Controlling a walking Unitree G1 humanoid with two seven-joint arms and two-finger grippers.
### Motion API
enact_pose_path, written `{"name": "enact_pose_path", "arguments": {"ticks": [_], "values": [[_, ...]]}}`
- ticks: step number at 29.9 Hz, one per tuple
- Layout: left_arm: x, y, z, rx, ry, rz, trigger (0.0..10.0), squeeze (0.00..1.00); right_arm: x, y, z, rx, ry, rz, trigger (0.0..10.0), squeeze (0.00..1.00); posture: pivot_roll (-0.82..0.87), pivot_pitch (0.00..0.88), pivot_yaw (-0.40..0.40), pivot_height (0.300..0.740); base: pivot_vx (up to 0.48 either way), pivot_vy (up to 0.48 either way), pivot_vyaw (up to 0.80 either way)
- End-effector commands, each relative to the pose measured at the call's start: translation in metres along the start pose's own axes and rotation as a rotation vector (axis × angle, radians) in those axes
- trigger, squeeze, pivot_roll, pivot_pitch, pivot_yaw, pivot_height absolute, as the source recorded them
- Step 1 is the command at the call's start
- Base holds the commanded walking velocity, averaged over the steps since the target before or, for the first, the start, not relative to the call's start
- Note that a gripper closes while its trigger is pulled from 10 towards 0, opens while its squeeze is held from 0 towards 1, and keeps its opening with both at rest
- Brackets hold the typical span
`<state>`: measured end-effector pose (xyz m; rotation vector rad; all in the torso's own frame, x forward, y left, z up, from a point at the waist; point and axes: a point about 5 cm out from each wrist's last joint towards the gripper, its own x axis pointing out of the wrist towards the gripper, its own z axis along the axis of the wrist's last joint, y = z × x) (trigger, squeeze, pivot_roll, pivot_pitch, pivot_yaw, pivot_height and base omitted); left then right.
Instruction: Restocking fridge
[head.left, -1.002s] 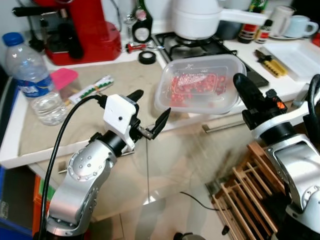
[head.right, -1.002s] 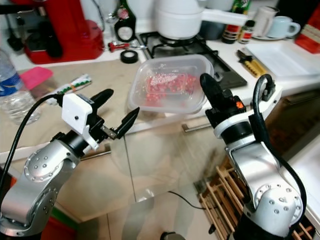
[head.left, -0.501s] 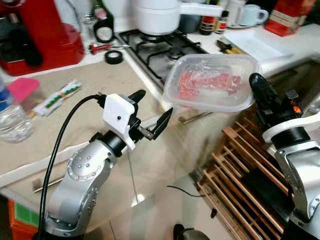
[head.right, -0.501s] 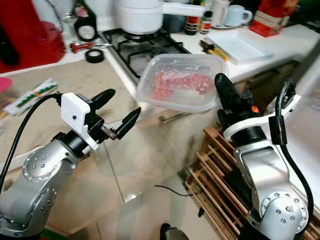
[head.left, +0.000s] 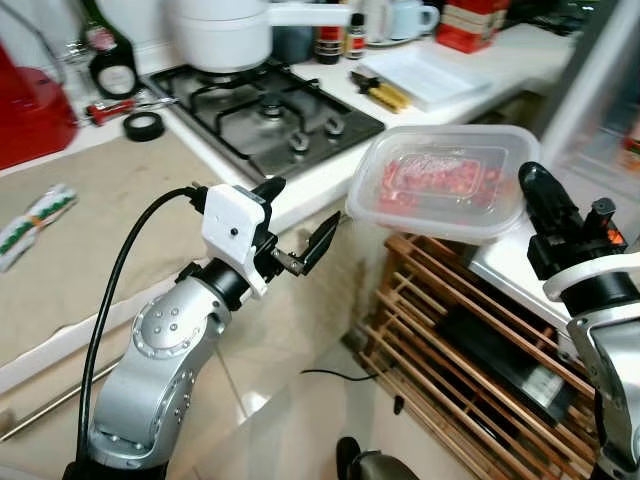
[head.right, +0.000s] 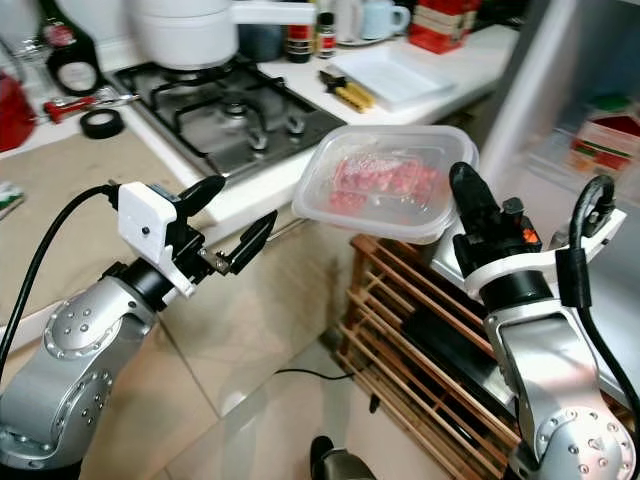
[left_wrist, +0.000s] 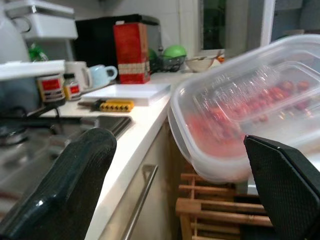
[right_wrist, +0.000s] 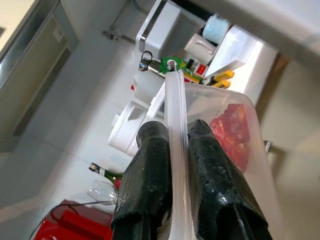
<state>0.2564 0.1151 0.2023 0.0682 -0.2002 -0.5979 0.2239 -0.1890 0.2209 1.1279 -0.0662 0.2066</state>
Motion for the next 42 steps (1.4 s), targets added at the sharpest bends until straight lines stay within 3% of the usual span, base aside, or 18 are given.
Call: {"name": "enact_pose_path", "arguments": {"ticks": [1,19,23,33,42], "values": [[0.000,0.002,0.000,0.005,-0.003,0.019,10.0,0.00,0.001,0.009,0.000,-0.029,0.011,0.044,10.0,0.00,-0.02,0.000,0.011,0.740,0.000,0.000,-0.79],[0.001,0.007,-0.002,0.020,0.007,0.042,10.0,0.00,0.001,0.006,-0.006,-0.035,0.046,0.036,10.0,0.00,-0.02,0.000,0.001,0.740,0.000,0.408,-0.79],[0.002,0.009,-0.002,0.074,0.014,0.043,10.0,0.00,0.000,0.005,-0.006,-0.032,0.039,0.032,10.0,0.00,-0.02,0.000,0.002,0.740,0.000,-0.120,-0.79],[0.003,0.014,-0.005,0.013,0.042,0.095,10.0,0.00,0.002,0.002,-0.002,-0.045,0.015,0.005,10.0,0.00,-0.01,0.000,0.003,0.740,0.000,-0.144,-0.78],[0.003,0.018,-0.005,0.037,0.041,0.129,10.0,0.00,0.012,-0.003,0.000,-0.063,-0.005,-0.030,10.0,0.00,-0.01,0.000,-0.001,0.740,0.000,0.000,0.00]]}}
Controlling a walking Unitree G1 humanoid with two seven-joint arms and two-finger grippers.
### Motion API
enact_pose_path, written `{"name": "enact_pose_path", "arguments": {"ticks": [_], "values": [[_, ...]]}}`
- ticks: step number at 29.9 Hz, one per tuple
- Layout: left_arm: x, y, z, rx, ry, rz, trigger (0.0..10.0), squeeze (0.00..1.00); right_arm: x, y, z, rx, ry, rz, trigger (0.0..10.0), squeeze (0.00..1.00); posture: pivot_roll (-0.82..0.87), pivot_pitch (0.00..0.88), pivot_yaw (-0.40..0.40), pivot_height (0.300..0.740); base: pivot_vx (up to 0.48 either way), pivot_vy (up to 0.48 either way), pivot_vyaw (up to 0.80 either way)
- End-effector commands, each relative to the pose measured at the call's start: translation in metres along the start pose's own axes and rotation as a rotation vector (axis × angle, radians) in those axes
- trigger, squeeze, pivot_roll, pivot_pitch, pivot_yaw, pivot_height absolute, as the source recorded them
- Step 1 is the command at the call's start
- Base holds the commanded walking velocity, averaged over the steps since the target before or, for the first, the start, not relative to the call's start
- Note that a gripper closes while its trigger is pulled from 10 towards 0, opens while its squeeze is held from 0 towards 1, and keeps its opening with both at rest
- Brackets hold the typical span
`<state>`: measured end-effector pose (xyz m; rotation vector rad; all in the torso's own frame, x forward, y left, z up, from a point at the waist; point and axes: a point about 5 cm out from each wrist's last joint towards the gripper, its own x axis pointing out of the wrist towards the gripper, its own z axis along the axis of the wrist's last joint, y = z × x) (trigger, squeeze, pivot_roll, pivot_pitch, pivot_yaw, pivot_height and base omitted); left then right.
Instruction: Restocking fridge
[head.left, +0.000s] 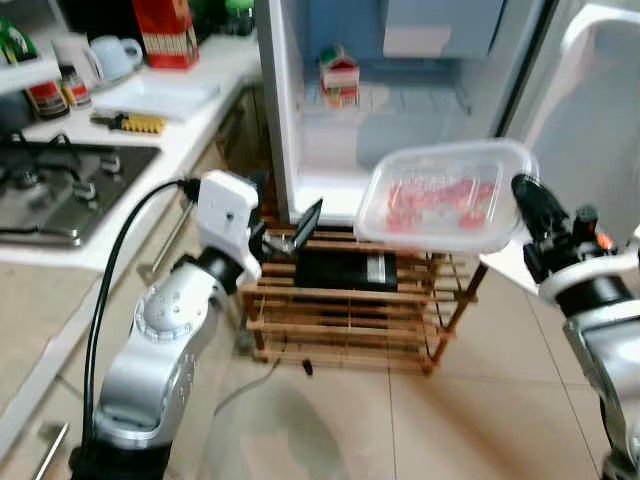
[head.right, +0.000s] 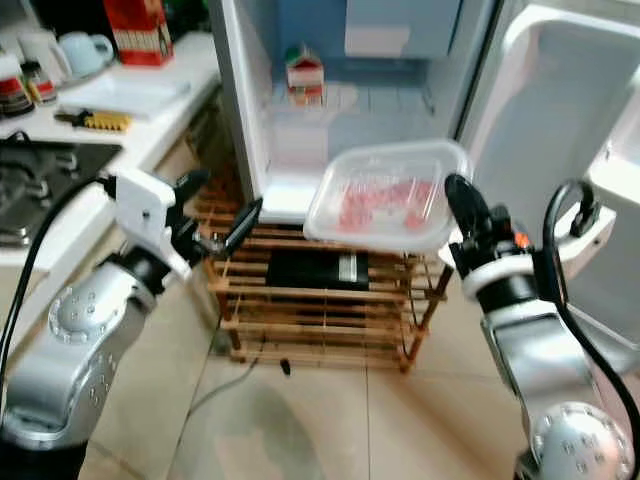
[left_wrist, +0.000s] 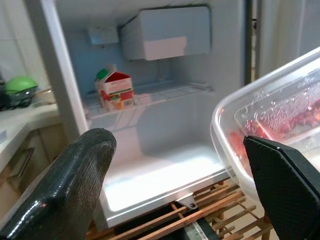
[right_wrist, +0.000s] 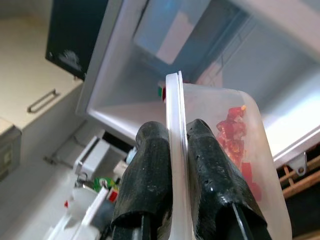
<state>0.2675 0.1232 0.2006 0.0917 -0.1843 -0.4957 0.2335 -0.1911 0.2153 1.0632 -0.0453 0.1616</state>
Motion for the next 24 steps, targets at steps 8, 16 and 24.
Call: {"name": "enact_pose_path", "arguments": {"ticks": [8,16,24], "values": [[-0.003,0.008,-0.002,0.000,0.022,0.046,10.0,0.00,0.011,0.001,0.000,-0.005,-0.009,-0.001,10.0,0.00,-0.01,0.000,-0.005,0.740,0.000,0.000,0.00],[-0.004,0.005,-0.003,-0.016,0.029,0.038,10.0,0.00,0.020,-0.001,-0.009,-0.018,0.018,-0.001,10.0,0.00,0.00,0.000,-0.008,0.740,0.279,0.000,0.00],[-0.007,0.004,-0.003,-0.015,0.039,0.028,10.0,0.00,0.026,-0.006,-0.021,-0.013,0.055,0.001,10.0,0.00,0.01,0.003,-0.009,0.740,0.285,0.000,0.00]]}}
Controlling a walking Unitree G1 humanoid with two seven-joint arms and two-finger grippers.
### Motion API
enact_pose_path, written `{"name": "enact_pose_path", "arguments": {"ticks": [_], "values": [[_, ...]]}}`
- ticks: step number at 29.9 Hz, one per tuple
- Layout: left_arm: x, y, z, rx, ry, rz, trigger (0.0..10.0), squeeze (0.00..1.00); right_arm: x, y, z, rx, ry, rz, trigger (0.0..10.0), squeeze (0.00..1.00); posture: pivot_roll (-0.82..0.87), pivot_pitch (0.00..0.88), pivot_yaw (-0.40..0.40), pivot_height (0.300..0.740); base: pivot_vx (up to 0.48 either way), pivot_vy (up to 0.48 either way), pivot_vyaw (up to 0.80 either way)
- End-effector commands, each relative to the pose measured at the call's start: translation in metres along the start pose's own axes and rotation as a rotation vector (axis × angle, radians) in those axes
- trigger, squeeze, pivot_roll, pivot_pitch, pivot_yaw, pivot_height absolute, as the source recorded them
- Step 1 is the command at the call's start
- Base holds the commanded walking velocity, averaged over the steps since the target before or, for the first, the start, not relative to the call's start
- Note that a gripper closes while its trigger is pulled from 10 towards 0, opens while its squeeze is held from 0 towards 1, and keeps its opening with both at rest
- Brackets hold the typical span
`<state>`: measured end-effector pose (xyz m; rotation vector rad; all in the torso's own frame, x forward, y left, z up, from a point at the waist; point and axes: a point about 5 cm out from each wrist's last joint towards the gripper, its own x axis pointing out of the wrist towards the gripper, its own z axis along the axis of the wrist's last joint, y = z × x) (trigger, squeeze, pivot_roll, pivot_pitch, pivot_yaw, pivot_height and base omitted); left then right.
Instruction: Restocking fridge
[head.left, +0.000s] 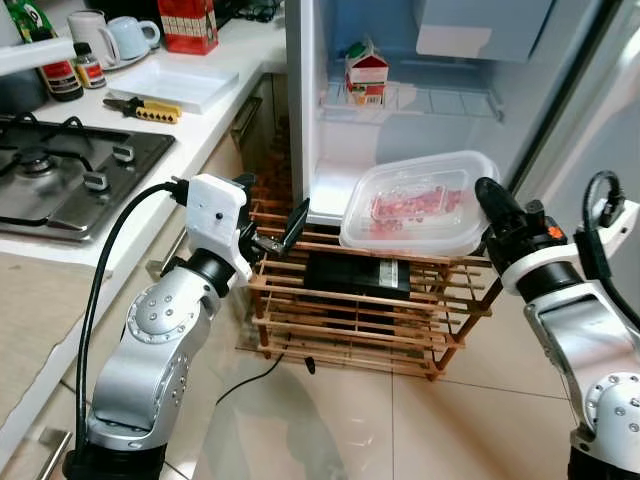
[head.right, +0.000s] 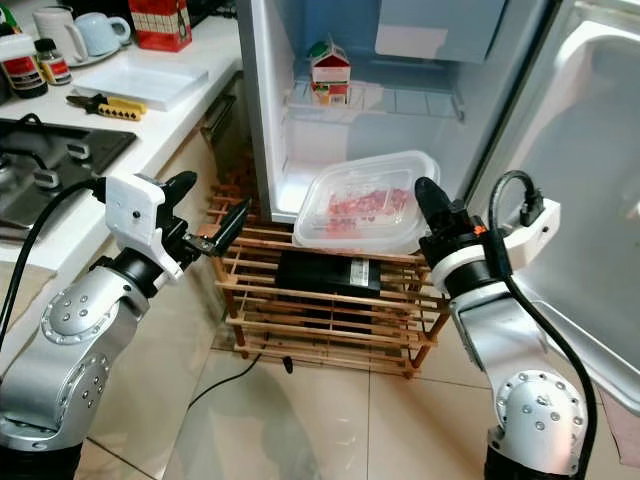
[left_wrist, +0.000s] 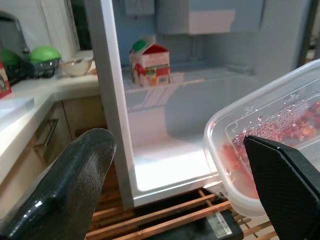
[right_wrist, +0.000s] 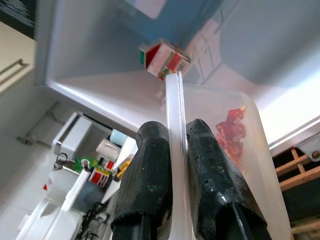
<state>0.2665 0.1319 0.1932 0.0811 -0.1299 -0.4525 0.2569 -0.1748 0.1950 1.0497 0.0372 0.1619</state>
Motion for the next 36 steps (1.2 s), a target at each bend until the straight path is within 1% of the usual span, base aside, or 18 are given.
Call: {"name": "enact_pose_path", "arguments": {"ticks": [1,9,25,36], "values": [[-0.0013,-0.0021,0.0045,0.005,-0.012,-0.015,10.0,0.00,0.0038,0.0074,0.0022,-0.006,-0.014,0.042,10.0,0.00,0.01,0.004,-0.009,0.740,0.281,0.000,0.00],[-0.0025,-0.0008,0.0052,0.009,-0.008,-0.014,10.0,0.00,0.0095,0.0080,-0.0018,-0.002,-0.011,0.055,10.0,0.00,0.02,0.005,-0.011,0.740,0.285,0.000,0.00],[-0.0009,-0.0038,0.0056,0.000,-0.012,-0.034,10.0,0.00,0.0095,0.0077,-0.0025,-0.013,-0.014,0.059,10.0,0.00,0.01,0.000,-0.008,0.740,0.348,0.000,0.00],[-0.0030,-0.0046,0.0052,0.004,-0.009,-0.041,10.0,0.00,0.0092,0.0031,-0.0069,-0.024,0.005,0.050,10.0,0.00,0.02,0.000,-0.016,0.740,0.362,0.000,0.00]]}}
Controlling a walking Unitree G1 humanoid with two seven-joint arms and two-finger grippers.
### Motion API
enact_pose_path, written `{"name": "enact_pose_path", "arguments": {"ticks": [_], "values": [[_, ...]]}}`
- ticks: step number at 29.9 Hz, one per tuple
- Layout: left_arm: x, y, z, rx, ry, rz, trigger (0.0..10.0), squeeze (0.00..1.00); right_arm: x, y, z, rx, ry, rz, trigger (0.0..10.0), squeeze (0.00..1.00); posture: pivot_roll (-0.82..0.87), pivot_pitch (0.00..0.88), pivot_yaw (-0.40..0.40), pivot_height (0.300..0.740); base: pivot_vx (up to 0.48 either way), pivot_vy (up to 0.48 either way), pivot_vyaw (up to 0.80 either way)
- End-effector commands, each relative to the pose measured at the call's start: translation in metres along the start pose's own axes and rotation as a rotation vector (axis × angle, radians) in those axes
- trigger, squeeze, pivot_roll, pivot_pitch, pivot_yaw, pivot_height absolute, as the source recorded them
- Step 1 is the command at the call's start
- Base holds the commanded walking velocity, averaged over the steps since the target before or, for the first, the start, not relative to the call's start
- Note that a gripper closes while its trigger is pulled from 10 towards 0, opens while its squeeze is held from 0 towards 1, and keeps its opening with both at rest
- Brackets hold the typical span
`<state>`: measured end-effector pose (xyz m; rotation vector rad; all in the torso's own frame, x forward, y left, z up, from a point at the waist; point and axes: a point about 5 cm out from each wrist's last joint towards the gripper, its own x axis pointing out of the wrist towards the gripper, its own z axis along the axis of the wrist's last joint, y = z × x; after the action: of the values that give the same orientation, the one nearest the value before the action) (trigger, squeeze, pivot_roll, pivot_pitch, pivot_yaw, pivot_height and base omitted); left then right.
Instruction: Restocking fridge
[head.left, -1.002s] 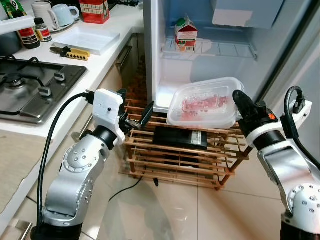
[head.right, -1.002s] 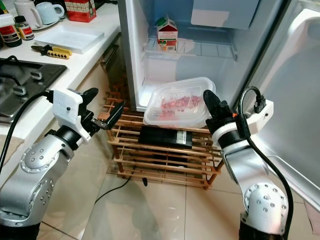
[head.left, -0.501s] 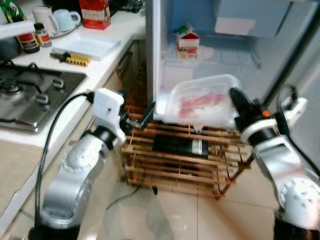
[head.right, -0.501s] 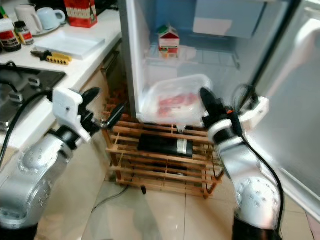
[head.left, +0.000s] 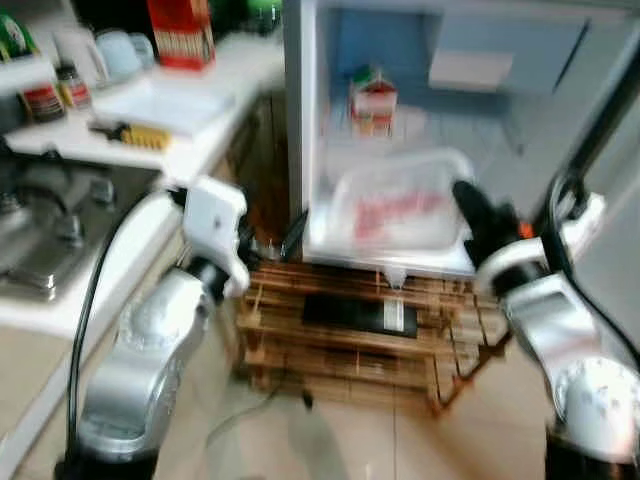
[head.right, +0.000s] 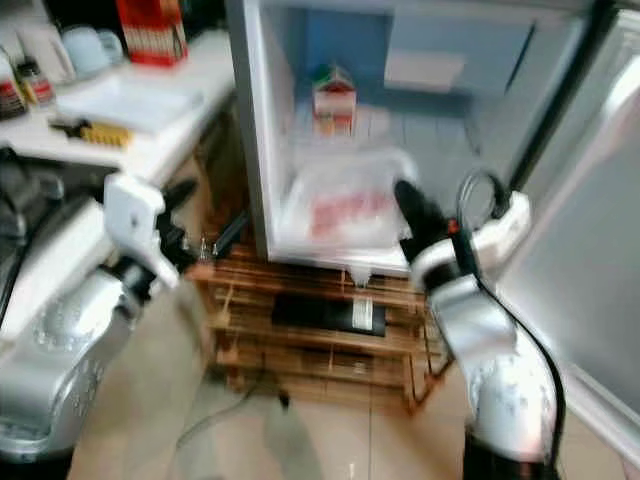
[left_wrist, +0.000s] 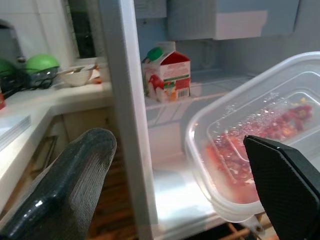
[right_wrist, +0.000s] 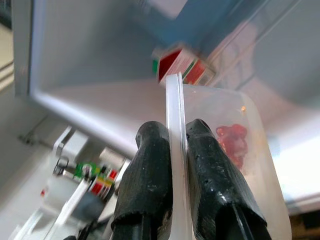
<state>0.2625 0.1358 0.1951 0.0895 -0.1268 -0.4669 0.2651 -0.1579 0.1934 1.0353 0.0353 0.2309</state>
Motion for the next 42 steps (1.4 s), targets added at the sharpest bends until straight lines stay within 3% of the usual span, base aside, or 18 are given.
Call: {"name": "enact_pose_path", "arguments": {"ticks": [1,16,18,29,34,42], "values": [[0.002,-0.007,0.003,-0.002,-0.013,-0.026,10.0,0.00,-0.002,-0.003,0.008,-0.011,-0.027,-0.008,10.0,0.00,0.02,0.000,-0.016,0.740,0.364,0.000,0.00],[0.001,-0.014,0.002,-0.016,-0.002,-0.095,10.0,0.00,-0.003,-0.008,0.005,-0.037,-0.004,-0.023,10.0,0.00,0.02,0.000,-0.017,0.740,0.352,0.000,0.00],[-0.002,-0.020,0.002,-0.041,-0.004,-0.155,10.0,0.00,-0.004,-0.009,0.005,-0.035,-0.007,-0.028,10.0,0.00,0.02,0.000,-0.019,0.740,0.000,0.000,0.00],[-0.003,-0.025,0.000,-0.046,0.007,-0.184,10.0,0.00,-0.005,-0.021,0.004,-0.059,-0.001,-0.061,10.0,0.00,0.01,0.000,-0.021,0.740,0.000,0.000,0.00],[-0.003,-0.030,0.000,-0.052,0.004,-0.214,10.0,0.00,0.002,-0.028,0.008,-0.063,-0.018,-0.073,10.0,0.00,0.02,0.000,-0.020,0.740,0.000,0.000,0.00],[-0.003,-0.035,0.002,-0.057,0.006,-0.254,10.0,0.00,0.029,-0.046,0.009,-0.060,-0.016,-0.094,10.0,0.00,0.02,0.027,-0.023,0.740,0.000,0.000,0.00]]}}
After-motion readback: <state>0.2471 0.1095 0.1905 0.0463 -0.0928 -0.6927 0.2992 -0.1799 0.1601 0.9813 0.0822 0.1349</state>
